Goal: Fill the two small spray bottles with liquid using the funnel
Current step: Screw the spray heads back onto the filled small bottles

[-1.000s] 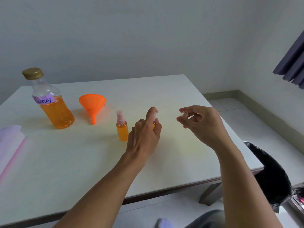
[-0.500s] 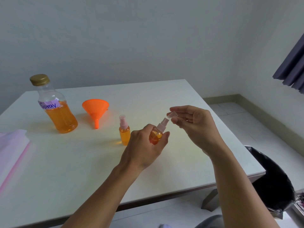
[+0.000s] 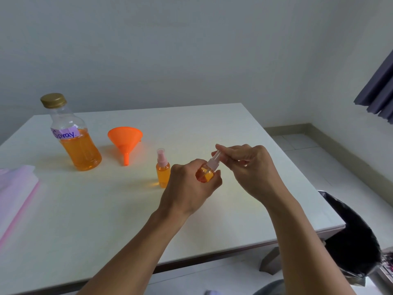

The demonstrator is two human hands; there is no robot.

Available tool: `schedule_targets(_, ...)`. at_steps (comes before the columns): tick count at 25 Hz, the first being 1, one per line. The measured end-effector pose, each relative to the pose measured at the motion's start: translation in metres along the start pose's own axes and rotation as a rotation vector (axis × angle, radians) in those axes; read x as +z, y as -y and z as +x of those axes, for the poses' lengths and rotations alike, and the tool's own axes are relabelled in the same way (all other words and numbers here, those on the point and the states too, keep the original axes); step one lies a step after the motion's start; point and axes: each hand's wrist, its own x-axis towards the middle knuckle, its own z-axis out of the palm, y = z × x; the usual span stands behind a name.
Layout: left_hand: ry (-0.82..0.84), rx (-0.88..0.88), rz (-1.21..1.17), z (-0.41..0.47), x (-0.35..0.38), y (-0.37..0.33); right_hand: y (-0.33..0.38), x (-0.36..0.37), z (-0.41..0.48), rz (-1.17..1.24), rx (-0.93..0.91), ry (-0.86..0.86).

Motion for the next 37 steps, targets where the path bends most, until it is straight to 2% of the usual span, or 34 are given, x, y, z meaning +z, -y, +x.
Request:
schedule_targets(7,0.095,-0.072,0.003,-0.005,0.003,0.005,-0.007,-0.003,0.001,-0.004,0.038,0.085)
schedule_targets(12,0.283,-0.21,-0.119,-0.008,0.001,0.007,-0.01,-0.019,0.004,0.101,0.046,-0.149)
schedule_targets(15,0.315,-0.163,-0.257,-0.018,-0.021,0.007,-0.009,-0.01,0.0,0.006,0.022,-0.122)
schedule_targets(17,0.271,-0.157,-0.267,-0.023,-0.045,0.012,-0.008,0.005,-0.006,-0.125,-0.013,0.006)
schedule_targets(20,0.123,-0.199,-0.213,-0.031,-0.089,0.036,-0.004,0.032,-0.015,-0.274,-0.055,0.284)
schedule_targets(23,-0.053,-0.244,-0.1,-0.037,-0.129,0.076,0.002,0.06,-0.024,-0.367,-0.162,0.461)
schedule_targets(29,-0.341,-0.329,0.026,-0.044,-0.166,0.146,0.002,0.092,-0.038,-0.459,-0.253,0.59)
schedule_targets(37,-0.398,-0.373,0.009,-0.036,-0.17,0.182,0.003,0.098,-0.034,-0.485,-0.282,0.613)
